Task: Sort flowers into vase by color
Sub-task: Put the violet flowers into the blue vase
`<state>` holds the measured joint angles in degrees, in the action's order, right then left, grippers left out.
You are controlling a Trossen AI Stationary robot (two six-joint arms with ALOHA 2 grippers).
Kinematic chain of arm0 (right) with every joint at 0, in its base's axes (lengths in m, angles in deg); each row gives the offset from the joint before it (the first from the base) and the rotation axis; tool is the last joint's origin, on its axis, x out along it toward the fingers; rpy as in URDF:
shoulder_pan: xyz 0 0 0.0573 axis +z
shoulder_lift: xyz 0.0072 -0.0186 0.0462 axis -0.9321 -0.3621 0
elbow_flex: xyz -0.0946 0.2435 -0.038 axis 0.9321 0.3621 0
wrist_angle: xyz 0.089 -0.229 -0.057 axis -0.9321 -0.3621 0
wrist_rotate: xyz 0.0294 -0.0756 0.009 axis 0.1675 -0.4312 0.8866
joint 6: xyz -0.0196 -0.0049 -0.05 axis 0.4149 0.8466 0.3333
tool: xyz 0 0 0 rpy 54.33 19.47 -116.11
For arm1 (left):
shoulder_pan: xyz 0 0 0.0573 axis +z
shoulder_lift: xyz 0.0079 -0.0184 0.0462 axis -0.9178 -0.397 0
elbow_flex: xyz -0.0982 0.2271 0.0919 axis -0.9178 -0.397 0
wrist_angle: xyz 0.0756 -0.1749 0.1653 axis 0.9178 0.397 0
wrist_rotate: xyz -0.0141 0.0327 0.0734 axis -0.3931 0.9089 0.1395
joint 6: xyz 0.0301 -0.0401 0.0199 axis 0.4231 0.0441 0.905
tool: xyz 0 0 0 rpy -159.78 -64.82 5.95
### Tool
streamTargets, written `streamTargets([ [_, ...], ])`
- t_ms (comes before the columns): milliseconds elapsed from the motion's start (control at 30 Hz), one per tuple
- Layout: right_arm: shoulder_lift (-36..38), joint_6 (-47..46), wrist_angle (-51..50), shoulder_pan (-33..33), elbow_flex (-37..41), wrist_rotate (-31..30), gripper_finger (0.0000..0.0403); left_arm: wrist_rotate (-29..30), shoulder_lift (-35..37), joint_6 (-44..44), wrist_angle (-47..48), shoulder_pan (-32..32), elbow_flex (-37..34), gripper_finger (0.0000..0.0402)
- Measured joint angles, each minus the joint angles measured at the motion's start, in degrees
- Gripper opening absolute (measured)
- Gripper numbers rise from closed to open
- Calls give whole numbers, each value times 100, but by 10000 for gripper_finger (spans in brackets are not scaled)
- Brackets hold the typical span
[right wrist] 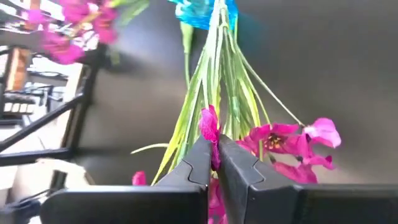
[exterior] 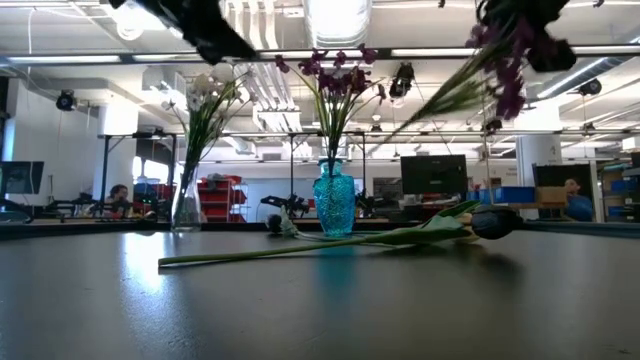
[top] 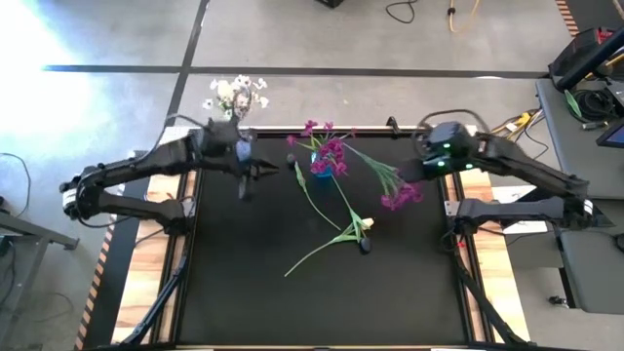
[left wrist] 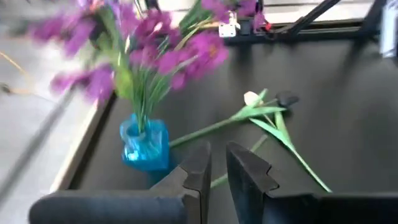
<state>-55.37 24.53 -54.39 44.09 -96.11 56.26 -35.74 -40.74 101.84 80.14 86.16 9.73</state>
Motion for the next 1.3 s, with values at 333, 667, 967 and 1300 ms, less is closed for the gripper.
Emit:
streamTargets([
  [333, 82, 15, -1458, 17, -1496, 686, 13, 2622, -952, -243, -1672, -2156, 501, 35],
  [667, 82, -36, -1666, 19, -2022, 1314, 13, 3783, -2851, 99, -93, -2511, 3003, 82],
  [967, 91, 115, -1692, 19, -2200, 1419, 13, 4377, -4544, 1138, 270, -2507, 5147, 159],
  [1300, 120, 197, -1690, 19, -2207, 1514, 13, 4561, -6472, 1556, 1562, -2325, 7787, 169],
])
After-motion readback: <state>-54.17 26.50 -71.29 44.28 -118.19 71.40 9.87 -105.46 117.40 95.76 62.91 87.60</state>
